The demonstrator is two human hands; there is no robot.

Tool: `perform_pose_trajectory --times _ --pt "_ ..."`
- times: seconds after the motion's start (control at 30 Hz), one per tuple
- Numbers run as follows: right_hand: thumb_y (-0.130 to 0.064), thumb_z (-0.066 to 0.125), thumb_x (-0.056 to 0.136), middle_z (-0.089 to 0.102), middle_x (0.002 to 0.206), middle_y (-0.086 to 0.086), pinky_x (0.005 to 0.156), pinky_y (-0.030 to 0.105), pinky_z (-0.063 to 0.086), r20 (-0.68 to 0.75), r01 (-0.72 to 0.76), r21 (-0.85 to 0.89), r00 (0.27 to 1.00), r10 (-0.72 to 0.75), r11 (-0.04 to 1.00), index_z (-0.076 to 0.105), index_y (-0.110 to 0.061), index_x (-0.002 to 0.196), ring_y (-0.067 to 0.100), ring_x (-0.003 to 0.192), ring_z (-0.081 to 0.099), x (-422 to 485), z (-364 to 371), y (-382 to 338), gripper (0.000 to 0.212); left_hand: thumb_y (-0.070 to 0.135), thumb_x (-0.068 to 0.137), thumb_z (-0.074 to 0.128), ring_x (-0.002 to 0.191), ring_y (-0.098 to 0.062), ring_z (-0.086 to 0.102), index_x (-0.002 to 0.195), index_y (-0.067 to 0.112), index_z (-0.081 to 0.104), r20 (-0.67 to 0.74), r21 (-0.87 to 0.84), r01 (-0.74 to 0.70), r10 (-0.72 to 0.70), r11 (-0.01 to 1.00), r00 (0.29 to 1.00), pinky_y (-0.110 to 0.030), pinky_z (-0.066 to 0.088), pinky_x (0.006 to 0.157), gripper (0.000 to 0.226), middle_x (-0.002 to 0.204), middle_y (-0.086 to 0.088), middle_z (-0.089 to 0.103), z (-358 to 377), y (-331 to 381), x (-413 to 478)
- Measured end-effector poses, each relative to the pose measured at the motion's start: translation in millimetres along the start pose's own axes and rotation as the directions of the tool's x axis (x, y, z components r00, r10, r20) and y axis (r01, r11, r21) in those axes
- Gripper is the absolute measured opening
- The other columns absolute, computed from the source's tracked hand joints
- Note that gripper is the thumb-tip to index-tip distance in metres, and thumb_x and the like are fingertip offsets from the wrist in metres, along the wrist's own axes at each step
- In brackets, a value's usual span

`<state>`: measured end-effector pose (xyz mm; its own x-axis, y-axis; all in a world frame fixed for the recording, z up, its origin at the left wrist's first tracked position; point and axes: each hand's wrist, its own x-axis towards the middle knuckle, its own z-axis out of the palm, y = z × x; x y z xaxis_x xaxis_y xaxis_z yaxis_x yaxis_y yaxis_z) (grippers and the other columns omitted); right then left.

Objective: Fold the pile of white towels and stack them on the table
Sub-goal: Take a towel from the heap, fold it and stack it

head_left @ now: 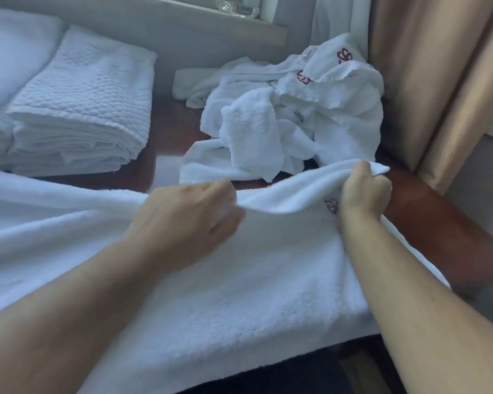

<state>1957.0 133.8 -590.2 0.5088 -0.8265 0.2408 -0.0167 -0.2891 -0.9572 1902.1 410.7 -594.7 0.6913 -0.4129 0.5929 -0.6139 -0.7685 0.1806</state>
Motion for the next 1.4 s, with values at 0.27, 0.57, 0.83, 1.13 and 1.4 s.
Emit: perform_pose_trajectory --times 0.27,0.57,0.83,1.13,1.4 --pt "-0.025 0.053 0.105 0.075 0.112 0.013 0.091 0.034 0.056 0.685 -0.241 0.026 0.711 0.158 0.970 0.065 0.001 0.117 0.021 0.105 0.072 20.1 -43.2 2.8 0.031 0.044 0.085 0.062 0.083 -0.024 0.065 0.111 0.039 0.064 0.164 0.035 -0.052 0.045 0.998 0.985 -0.031 0.035 0.059 0.026 0.091 0.009 0.068 10.3 -4.9 -0.4" --pt "-0.036 0.050 0.102 0.059 0.063 0.000 0.050 0.013 0.037 0.469 0.306 -0.235 0.867 -0.168 0.923 0.058 -0.012 0.068 0.011 0.062 0.054 -8.7 -47.4 4.5 0.043 0.031 0.099 0.041 0.101 -0.024 0.055 0.122 0.035 0.036 0.413 0.323 0.144 -0.276 0.935 0.868 -0.040 0.030 0.079 0.024 0.103 0.006 0.058 14.1 15.0 21.3" --pt "-0.028 0.049 0.096 0.042 0.068 -0.003 0.070 0.030 0.031 0.084 0.094 -0.343 0.994 -0.069 0.935 0.039 -0.017 0.062 0.024 0.080 0.043 2.3 -49.6 1.6 0.038 0.022 0.089 0.058 0.076 -0.033 0.054 0.098 0.016 0.063 -0.183 0.153 0.102 -0.073 0.983 0.980 -0.040 0.033 0.066 0.013 0.080 -0.002 0.057 17.7 45.2 3.7" --pt "-0.032 0.062 0.089 0.070 0.076 0.003 0.067 0.031 0.049 0.473 0.068 -0.142 0.881 0.008 0.988 0.067 -0.011 0.073 0.022 0.071 0.064 30.0 -77.9 9.6 0.026 0.040 0.081 0.046 0.075 -0.027 0.060 0.076 0.021 0.067 0.149 0.066 -0.077 0.066 0.995 0.987 -0.035 0.045 0.066 0.029 0.076 0.004 0.061 16.1 49.0 -2.9" --pt "-0.023 0.050 0.071 0.039 0.048 -0.015 0.048 0.025 0.030 0.157 0.233 0.002 0.960 -0.231 0.972 0.039 -0.017 0.056 0.004 0.050 0.033 19.3 -97.2 25.0 0.020 0.046 0.088 0.054 0.106 -0.020 0.061 0.115 0.032 0.062 0.202 0.014 0.017 -0.019 1.000 0.979 -0.035 0.044 0.082 0.032 0.117 0.014 0.066 24.5 46.4 -2.5"
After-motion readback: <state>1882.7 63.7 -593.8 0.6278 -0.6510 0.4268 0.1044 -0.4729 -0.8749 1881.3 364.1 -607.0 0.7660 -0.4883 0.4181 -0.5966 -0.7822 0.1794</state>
